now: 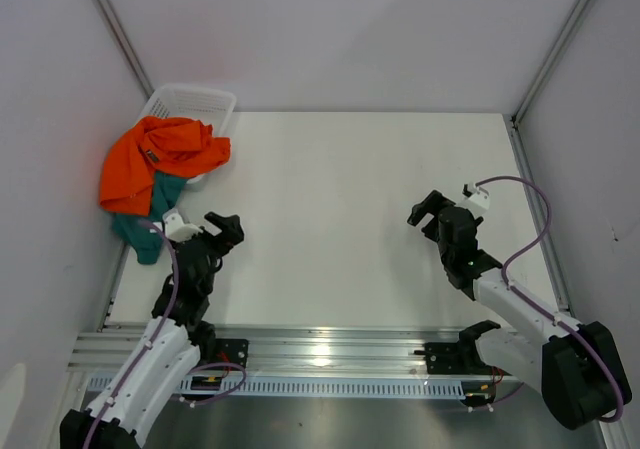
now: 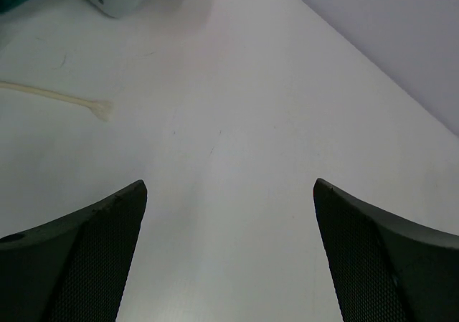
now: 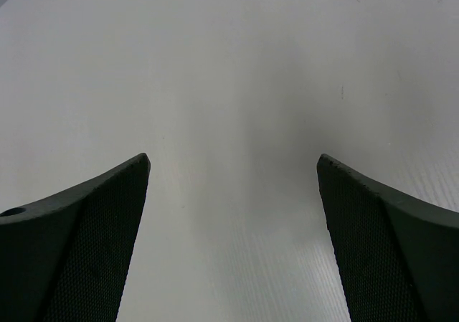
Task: Fold and stack the shorts
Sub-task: Grab the shorts from the pile
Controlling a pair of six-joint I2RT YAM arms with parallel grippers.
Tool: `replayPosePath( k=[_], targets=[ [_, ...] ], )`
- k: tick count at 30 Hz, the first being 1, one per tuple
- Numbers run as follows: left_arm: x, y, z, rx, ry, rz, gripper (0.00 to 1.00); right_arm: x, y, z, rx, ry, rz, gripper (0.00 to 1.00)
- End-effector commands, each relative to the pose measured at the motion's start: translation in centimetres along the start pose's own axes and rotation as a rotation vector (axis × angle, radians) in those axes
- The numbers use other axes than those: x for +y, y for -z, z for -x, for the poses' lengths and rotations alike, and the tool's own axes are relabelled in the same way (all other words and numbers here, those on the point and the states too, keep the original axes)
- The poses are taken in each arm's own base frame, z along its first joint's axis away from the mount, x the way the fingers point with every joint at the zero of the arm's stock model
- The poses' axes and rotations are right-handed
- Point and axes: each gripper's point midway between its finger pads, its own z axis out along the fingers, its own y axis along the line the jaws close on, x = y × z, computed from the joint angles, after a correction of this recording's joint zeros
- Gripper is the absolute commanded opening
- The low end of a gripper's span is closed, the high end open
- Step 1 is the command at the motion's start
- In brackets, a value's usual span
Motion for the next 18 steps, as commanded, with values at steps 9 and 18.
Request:
replayPosePath(
  k=[9,18],
  targets=[
    [-0.3,-4.0,12.7,-0.030,0.248,0.388,0.99,0.4,0.3,1.4,-0.065,-0.030,0.019,1.00],
    [4.6,-9.1,19.1,-0.082,0.280,0.623,0.99,1.0,0.2,1.0,-0.054,-0.034,0.049,0.99]
  ],
)
